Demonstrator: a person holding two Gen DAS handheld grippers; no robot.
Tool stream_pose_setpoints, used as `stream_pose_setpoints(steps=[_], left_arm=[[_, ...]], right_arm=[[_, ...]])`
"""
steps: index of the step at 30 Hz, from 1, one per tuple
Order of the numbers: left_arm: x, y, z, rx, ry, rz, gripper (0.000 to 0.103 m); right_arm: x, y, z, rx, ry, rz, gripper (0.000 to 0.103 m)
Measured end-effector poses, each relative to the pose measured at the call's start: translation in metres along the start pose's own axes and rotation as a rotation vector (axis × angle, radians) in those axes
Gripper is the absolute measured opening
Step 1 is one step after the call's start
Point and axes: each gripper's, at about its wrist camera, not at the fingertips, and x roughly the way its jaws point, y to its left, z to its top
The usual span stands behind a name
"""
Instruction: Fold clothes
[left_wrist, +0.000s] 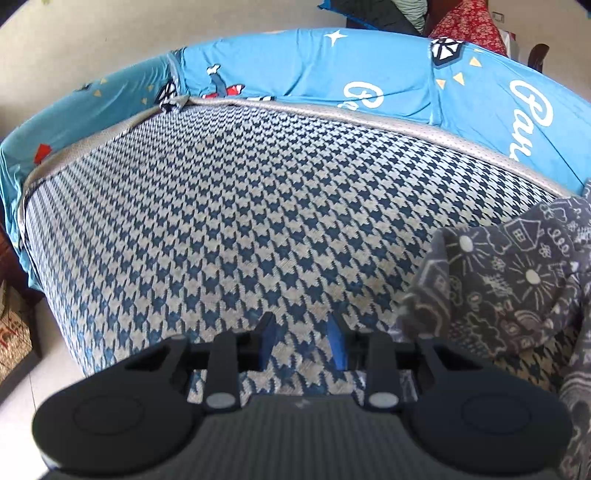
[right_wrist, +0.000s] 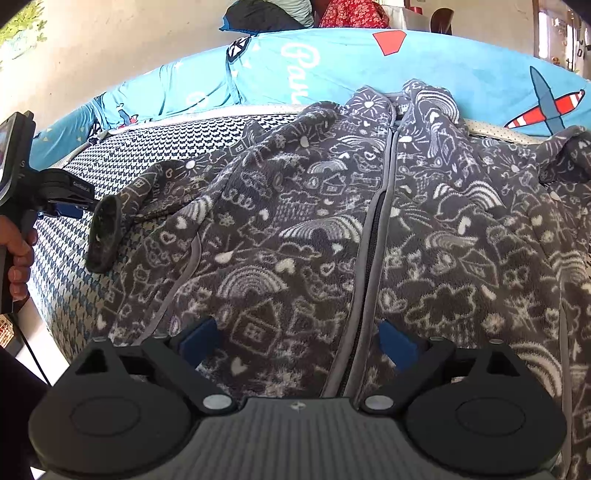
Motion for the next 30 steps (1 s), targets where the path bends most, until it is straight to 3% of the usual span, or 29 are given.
stream_pose_setpoints(steps=[3,6,12,14,22,30], left_arm=[[0.001,0.015,0.0,-0.089,0.027,-0.06,0.029],[-0.008,0.022,0.0,-0.13,-0.007,-0.112,0.033],[-0.021,0.008,0.003,-0.119,-0.069,-0.227,0.051],[-0.022,-0.001,0.005,-0.1,-0.076,-0.252,0.066],[0.008,-0.042,0.015,0.034,-0.013,-0.238,0.079],[0.043,-0.056,0.02,0.152,0.063,-0.219,0.085]], right_arm=[[0.0,0.001,0.0,-0.006,0.0,-0.005,0.096],[0.001,0.002,-0.001,-0.013,0.0,-0.01,0.096],[0.001,0.004,-0.002,-0.024,0.002,-0.02,0.096],[0.001,0.004,-0.002,-0.026,0.003,-0.021,0.096],[0.002,0.007,-0.003,-0.037,0.005,-0.031,0.097],[0.006,0.009,-0.003,-0.042,0.007,-0.034,0.101]])
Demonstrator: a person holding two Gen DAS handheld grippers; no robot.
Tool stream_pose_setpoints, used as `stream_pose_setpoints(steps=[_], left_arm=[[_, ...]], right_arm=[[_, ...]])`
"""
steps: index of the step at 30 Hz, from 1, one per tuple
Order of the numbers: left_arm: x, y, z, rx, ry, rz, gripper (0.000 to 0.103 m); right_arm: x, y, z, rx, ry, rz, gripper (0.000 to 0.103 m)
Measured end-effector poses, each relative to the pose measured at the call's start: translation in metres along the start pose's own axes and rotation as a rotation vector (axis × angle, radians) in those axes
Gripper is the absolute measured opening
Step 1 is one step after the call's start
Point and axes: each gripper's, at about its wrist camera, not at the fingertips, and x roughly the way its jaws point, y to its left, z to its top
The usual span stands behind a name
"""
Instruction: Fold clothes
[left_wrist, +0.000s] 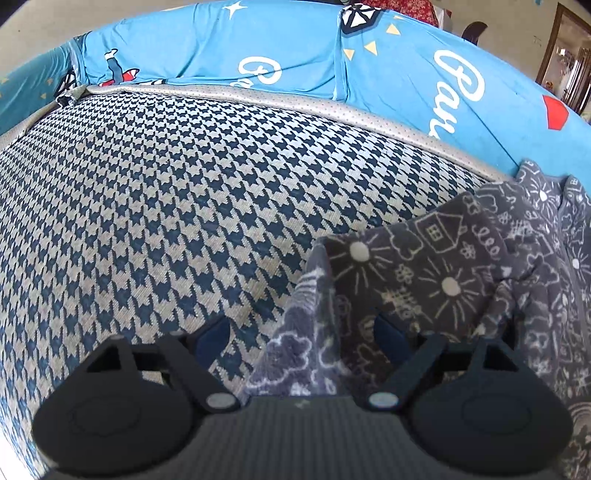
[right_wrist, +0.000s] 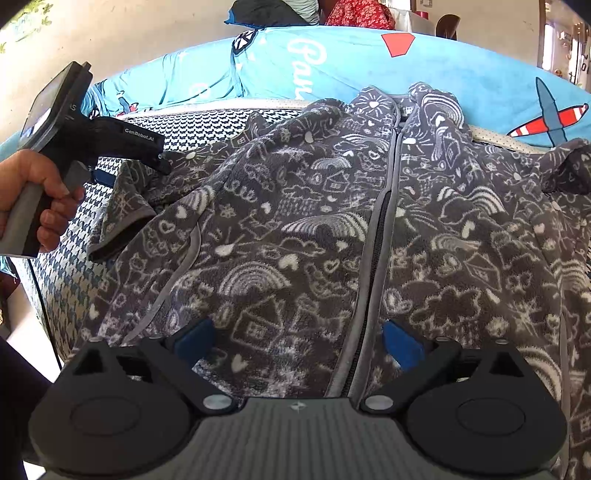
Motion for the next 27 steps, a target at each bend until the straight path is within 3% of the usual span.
stream_pose_setpoints(steps=[3,9,13,14,18,23,27], left_arm=[[0.004,0.002,0.001,0.012,0.01,-0.007,0.081],[0.006,0.007,-0.001,0.043,0.007,0.011,0.052],[0.003,0.003,-0.003,0.084,-0.011,0.02,0.014],[0.002,0.001,-0.003,0.098,-0.017,0.03,0.011],[-0.003,-0.005,-0.004,0.139,-0.06,0.094,0.009],[-0.013,0.006,0.003,0.094,-0.116,0.192,0.005],[-0.013,0.031,0.005,0.028,-0.099,0.262,0.005]], right_arm=[[0.002,0.002,0.0,-0.005,0.0,-0.006,0.102],[0.004,0.004,0.0,-0.012,-0.001,-0.015,0.103],[0.005,0.005,0.001,-0.02,-0.003,-0.022,0.103],[0.005,0.005,0.001,-0.021,-0.004,-0.023,0.103],[0.005,0.006,0.0,-0.024,-0.008,-0.023,0.103],[0.006,0.005,0.001,-0.027,-0.01,-0.024,0.103],[0.005,0.005,0.001,-0.027,-0.01,-0.024,0.103]])
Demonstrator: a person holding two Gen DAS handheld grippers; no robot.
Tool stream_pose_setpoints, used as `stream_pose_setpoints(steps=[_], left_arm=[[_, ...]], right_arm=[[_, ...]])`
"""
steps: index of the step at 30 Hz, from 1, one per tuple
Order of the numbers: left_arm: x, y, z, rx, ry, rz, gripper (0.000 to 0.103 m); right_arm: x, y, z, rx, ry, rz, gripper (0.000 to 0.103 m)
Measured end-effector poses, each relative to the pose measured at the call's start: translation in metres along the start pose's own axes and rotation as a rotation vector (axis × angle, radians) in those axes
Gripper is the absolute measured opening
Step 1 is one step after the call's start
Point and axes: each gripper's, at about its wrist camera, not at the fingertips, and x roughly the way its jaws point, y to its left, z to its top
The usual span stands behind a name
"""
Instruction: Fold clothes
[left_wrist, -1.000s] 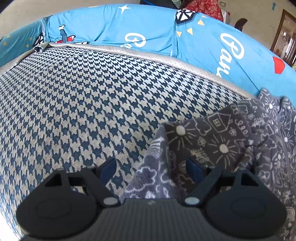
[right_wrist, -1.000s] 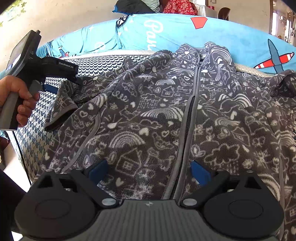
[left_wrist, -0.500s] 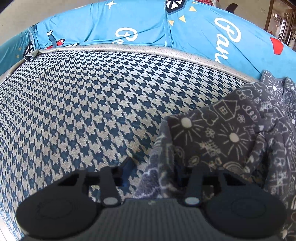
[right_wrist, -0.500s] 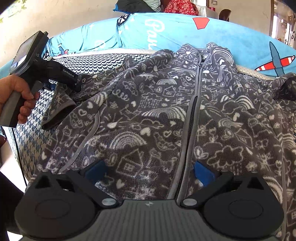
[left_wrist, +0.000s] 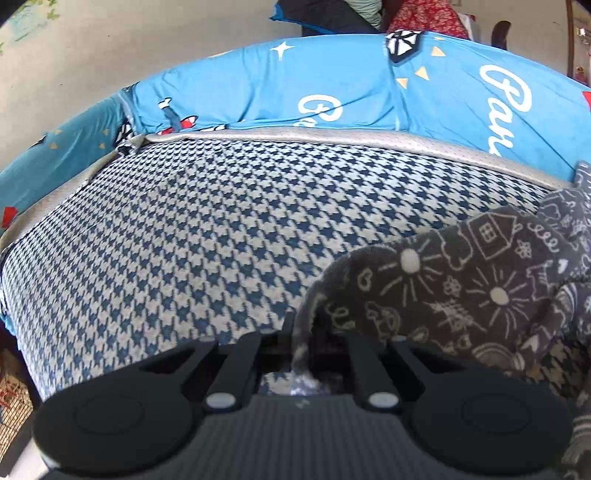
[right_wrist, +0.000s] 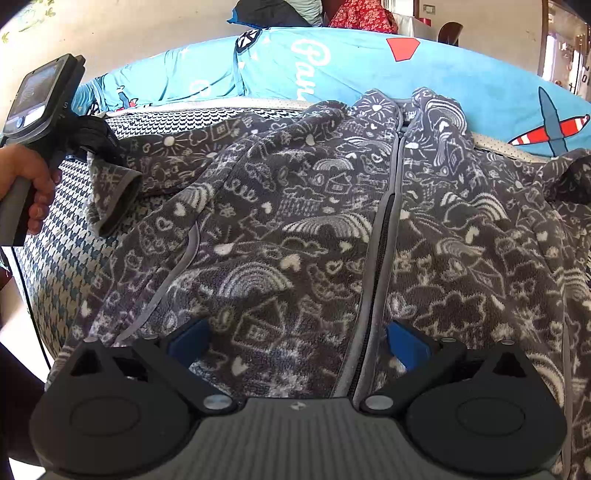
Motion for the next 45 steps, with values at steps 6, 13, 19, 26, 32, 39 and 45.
stream_pose_setpoints(steps=[6,13,19,26,32,39,45], left_arm=[[0.009,0.028,-0.005,-0.056,0.051,0.034,0.006],[0.014,0.058,-0.01,-0.22,0.132,-0.03,0.031],[-0.001,0.078,-0.011,-0.247,0.104,-0.042,0.053],[-0.014,0.113,-0.021,-0.456,0.12,-0.174,0.073],[-0.046,0.119,-0.027,-0.466,0.003,-0.201,0.091],[-0.06,0.137,-0.035,-0.566,-0.037,-0.196,0.095],[-0.073,0.146,-0.039,-0.534,-0.097,-0.03,0.095]], right_arm=[[0.0,-0.001,0.001,0.003,0.002,0.0,0.103],[-0.002,-0.002,0.002,-0.001,0.002,-0.001,0.103],[-0.001,-0.001,0.002,-0.017,0.001,-0.008,0.103],[0.0,0.001,0.001,-0.033,-0.005,-0.015,0.103],[0.0,0.002,-0.001,-0.045,-0.012,-0.02,0.103],[-0.001,0.002,-0.003,-0.061,-0.02,-0.022,0.103],[-0.002,0.003,-0.004,-0.072,-0.024,-0.025,0.103]])
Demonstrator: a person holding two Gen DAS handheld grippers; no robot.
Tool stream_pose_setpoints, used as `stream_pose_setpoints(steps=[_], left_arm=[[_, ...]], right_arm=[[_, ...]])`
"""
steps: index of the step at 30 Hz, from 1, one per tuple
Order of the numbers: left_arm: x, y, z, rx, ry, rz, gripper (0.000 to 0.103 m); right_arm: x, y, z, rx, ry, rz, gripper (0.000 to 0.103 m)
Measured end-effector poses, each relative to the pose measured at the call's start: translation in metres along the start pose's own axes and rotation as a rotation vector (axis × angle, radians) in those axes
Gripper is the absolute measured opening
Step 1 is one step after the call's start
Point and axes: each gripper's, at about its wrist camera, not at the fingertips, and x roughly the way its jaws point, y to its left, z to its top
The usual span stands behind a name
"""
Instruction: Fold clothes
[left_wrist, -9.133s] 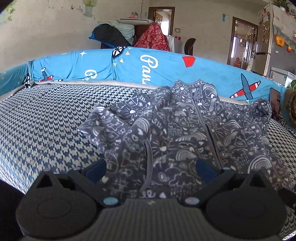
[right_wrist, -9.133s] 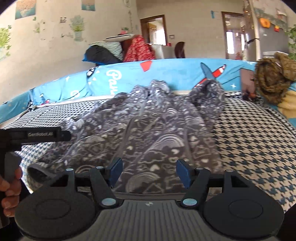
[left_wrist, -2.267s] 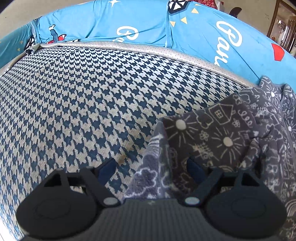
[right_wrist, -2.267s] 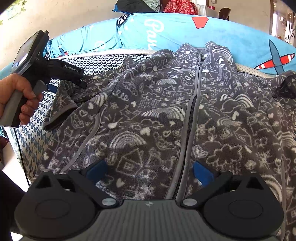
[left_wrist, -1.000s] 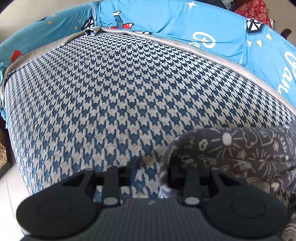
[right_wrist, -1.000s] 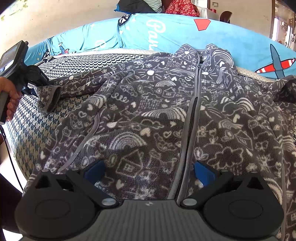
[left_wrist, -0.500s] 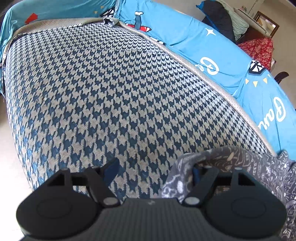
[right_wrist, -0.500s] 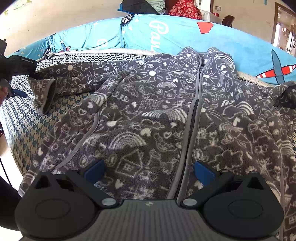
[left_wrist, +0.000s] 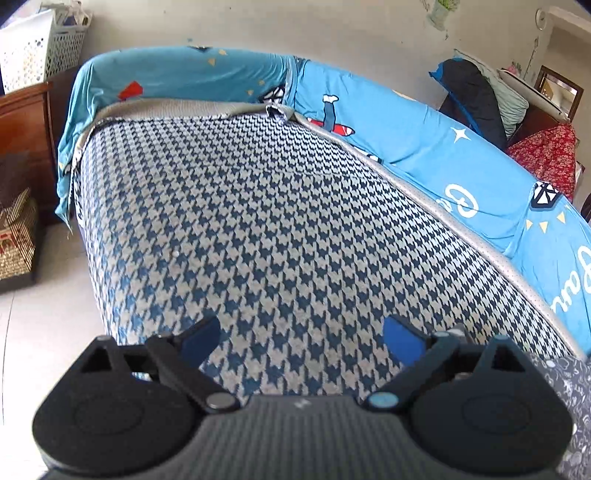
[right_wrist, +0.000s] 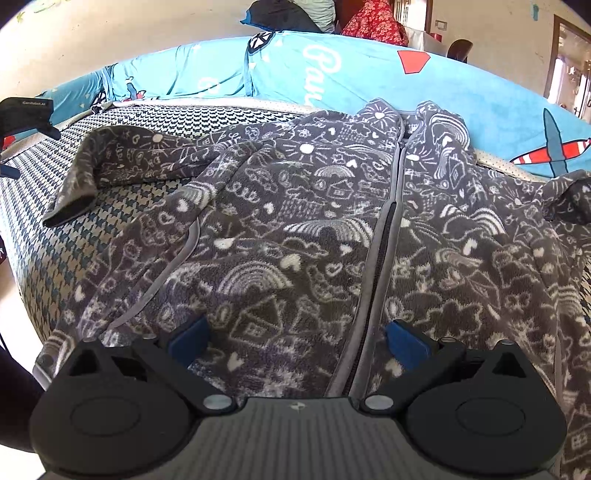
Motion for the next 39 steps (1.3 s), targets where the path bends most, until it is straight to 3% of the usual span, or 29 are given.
stream_pose_setpoints(steps=[4,8,14,20,28,33,35,39], left_arm=[[-0.003,-0.009,-0.011,0.053,0.098,-0.121,0.095],[-0.014,-0.035,-0.029,0.208,0.11,-0.166,0.098],[-0.015,-0.068,-0.061,0.42,0.189,-0.207,0.098],[-0.008,-0.09,-0.089,0.609,0.221,-0.153,0.098],[0.017,-0.103,-0.109,0.773,0.232,-0.081,0.098],[0.021,-0.103,-0.103,0.723,0.231,-0.108,0.079],[0.022,-0.102,-0.101,0.706,0.227,-0.115,0.062],[0.021,-0.099,-0.096,0.689,0.214,-0.108,0.046]], right_arm=[[-0.001,0.0,0.0,-0.003,0.001,-0.002,0.103],[-0.002,0.0,-0.001,-0.006,0.002,-0.004,0.103],[-0.002,0.001,-0.001,-0.01,0.004,-0.008,0.103],[-0.004,0.0,-0.003,-0.012,0.007,-0.009,0.103],[-0.003,0.001,-0.003,-0.013,0.01,-0.011,0.103],[-0.003,0.001,-0.003,-0.012,0.008,-0.011,0.103],[-0.004,0.001,-0.003,-0.013,0.007,-0.011,0.103],[-0.003,0.001,-0.003,-0.014,0.006,-0.012,0.103]])
